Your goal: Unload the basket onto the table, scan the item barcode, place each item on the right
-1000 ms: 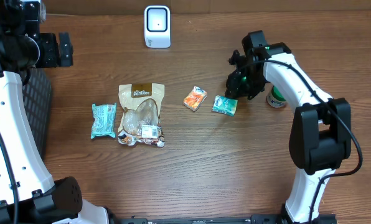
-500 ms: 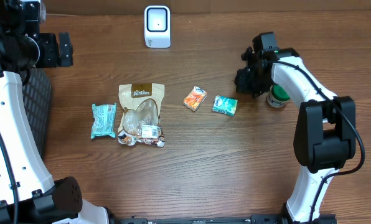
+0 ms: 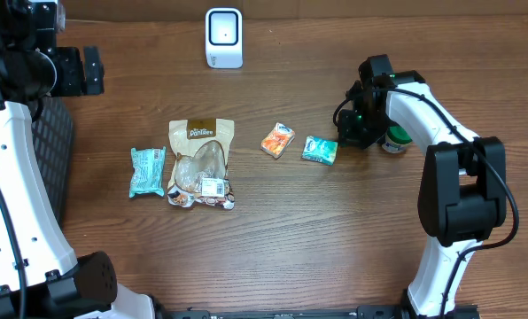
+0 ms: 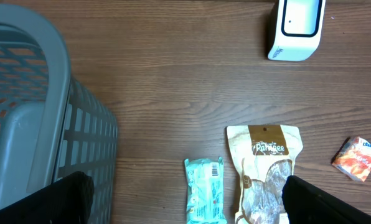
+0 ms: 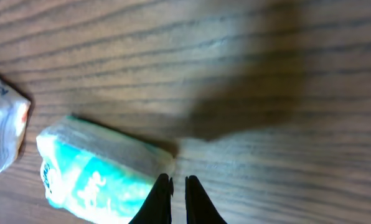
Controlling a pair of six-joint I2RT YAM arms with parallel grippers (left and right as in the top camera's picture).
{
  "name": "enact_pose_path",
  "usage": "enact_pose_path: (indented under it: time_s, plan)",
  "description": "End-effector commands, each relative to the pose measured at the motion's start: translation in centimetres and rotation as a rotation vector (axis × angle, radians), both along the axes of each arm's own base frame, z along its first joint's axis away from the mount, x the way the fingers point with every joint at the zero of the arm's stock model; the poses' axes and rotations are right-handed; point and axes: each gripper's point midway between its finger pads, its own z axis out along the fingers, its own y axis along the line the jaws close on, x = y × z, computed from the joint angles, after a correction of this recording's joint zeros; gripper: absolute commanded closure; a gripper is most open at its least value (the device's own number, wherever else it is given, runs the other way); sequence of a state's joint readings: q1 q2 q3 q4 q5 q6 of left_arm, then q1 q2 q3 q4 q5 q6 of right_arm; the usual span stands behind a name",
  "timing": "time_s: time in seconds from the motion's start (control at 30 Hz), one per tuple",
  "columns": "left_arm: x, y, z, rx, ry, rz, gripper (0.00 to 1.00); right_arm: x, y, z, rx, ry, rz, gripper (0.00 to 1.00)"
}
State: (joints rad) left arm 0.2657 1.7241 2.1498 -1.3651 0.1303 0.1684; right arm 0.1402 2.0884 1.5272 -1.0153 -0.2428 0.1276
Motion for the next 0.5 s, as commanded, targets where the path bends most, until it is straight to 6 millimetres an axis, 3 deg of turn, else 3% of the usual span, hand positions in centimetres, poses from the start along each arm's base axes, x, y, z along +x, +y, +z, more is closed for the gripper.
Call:
enact_pose_path:
  time_s: [0.0, 0.33, 0.47]
  plan:
    - [0.0, 0.1, 0.8, 0.021, -0.023, -0.011, 0.01, -0.5, 0.7, -0.1, 0.029, 0.013, 0.013, 0.94]
    - [0.0, 0.2, 0.9, 0.021, -0.023, -0.011, 0.00, 3.6, -0.2, 0.0, -0.018, -0.154, -0.009, 0.91]
    - [0.0, 0.2, 0.9, 0.021, -0.023, -0.010, 0.00, 3.9, 0.4, 0.1, -0.014, -0.171, 0.004, 0.90]
